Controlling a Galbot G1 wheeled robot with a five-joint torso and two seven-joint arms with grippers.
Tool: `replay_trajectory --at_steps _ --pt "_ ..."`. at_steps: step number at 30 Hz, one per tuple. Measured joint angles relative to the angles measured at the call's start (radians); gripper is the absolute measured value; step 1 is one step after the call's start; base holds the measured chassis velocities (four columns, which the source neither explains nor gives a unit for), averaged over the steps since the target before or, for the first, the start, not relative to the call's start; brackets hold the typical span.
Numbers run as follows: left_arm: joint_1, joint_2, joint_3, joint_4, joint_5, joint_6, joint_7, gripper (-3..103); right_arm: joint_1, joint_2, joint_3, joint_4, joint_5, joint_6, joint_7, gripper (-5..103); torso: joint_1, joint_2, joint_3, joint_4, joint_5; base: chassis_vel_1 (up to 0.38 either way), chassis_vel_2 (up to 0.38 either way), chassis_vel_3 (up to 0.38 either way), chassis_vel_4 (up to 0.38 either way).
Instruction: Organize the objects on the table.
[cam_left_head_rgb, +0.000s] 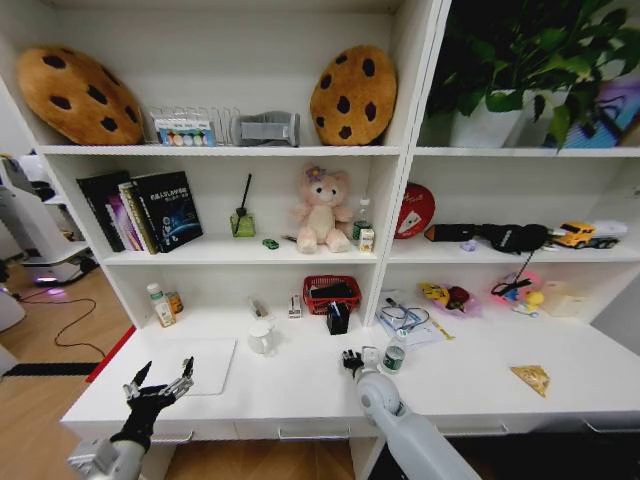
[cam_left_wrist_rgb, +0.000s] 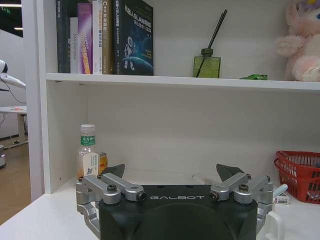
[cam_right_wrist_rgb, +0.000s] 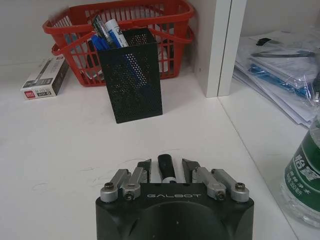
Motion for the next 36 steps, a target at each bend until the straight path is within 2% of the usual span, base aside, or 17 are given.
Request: replay_trajectory --at_steps 4,7,9,12,13,16,17,18,19,20,21,22,24,25,27,29,36 --pt "0.000 0.000 0.000 0.000 0.000 0.000 0.000 100 -0.002 -0.002 -0.003 0.002 0.000 0.000 -0.003 19 0.000 0.000 0.000 0.0001 0.0002 0.000 0.000 0.000 0.000" --pt "0.000 0.000 0.000 0.000 0.000 0.000 0.000 100 -0.001 -0.004 -0.003 0.004 -0.006 0.003 -0.016 12 0.000 0.000 0.000 0.0001 0.0003 0.000 0.000 0.000 0.000" --pt "0.000 0.000 0.000 0.000 0.000 0.000 0.000 100 -0.001 -0.005 -0.003 0.005 -0.014 0.007 -0.027 11 0.000 0.000 0.000 0.0001 0.0004 0.000 0.000 0.000 0.000" --pt "0.000 0.000 0.000 0.000 0.000 0.000 0.000 100 0.007 -0.006 0.006 0.009 -0.112 0.077 -0.106 11 0.000 0.000 0.000 0.0001 0.0007 0.000 0.000 0.000 0.000" --pt "0.000 0.000 0.000 0.000 0.000 0.000 0.000 100 0.007 -0.006 0.006 0.009 -0.112 0.077 -0.106 11 0.000 0.000 0.000 0.0001 0.0007 0.000 0.000 0.000 0.000" --pt "0.000 0.000 0.000 0.000 0.000 0.000 0.000 100 0.044 0.004 0.021 0.014 -0.231 0.178 -0.181 11 0.000 0.000 0.000 0.0001 0.0005 0.000 0.000 0.000 0.000" --pt "0.000 0.000 0.000 0.000 0.000 0.000 0.000 100 0.044 0.004 0.021 0.014 -0.231 0.178 -0.181 11 0.000 0.000 0.000 0.0001 0.0005 0.000 0.000 0.000 0.000" --pt "0.000 0.000 0.000 0.000 0.000 0.000 0.000 100 0.081 0.014 0.030 -0.004 -0.291 0.234 -0.229 11 0.000 0.000 0.000 0.0002 0.0001 0.000 0.000 0.000 0.000" --pt "0.000 0.000 0.000 0.000 0.000 0.000 0.000 100 0.081 0.014 0.030 -0.004 -0.291 0.234 -0.229 11 0.000 0.000 0.000 0.0002 0.0001 0.000 0.000 0.000 0.000" --pt "0.000 0.000 0.000 0.000 0.000 0.000 0.000 100 0.109 0.023 0.033 -0.030 -0.335 0.276 -0.263 11 0.000 0.000 0.000 0.0001 0.0000 0.000 0.000 0.000 0.000" --pt "0.000 0.000 0.000 0.000 0.000 0.000 0.000 100 0.169 0.044 0.034 -0.104 -0.426 0.355 -0.317 11 0.000 0.000 0.000 0.0001 0.0003 0.000 0.000 0.000 0.000" --pt "0.000 0.000 0.000 0.000 0.000 0.000 0.000 100 0.169 0.044 0.034 -0.104 -0.426 0.355 -0.317 11 0.000 0.000 0.000 0.0001 0.0003 0.000 0.000 0.000 0.000" --pt "0.000 0.000 0.000 0.000 0.000 0.000 0.000 100 0.259 0.074 0.035 -0.221 -0.551 0.463 -0.359 11 0.000 0.000 0.000 0.0002 0.0002 0.000 0.000 0.000 0.000" --pt "0.000 0.000 0.000 0.000 0.000 0.000 0.000 100 0.259 0.074 0.035 -0.221 -0.551 0.463 -0.359 11 0.000 0.000 0.000 0.0002 0.0002 0.000 0.000 0.000 0.000" --pt "0.000 0.000 0.000 0.000 0.000 0.000 0.000 100 0.359 0.115 0.035 -0.367 -0.684 0.597 -0.402 11 0.000 0.000 0.000 0.0006 0.0001 0.000 0.000 0.000 0.000" --pt "0.000 0.000 0.000 0.000 0.000 0.000 0.000 100 0.404 0.138 0.028 -0.464 -0.718 0.662 -0.422 11 0.001 0.000 0.000 0.0004 0.0001 0.000 0.000 0.000 0.000" --pt "0.000 0.000 0.000 0.000 0.000 0.000 0.000 100 0.411 0.168 0.026 -0.542 -0.750 0.694 -0.429 11 0.000 0.000 0.000 0.0001 0.0001 0.000 0.000 0.000 0.000"
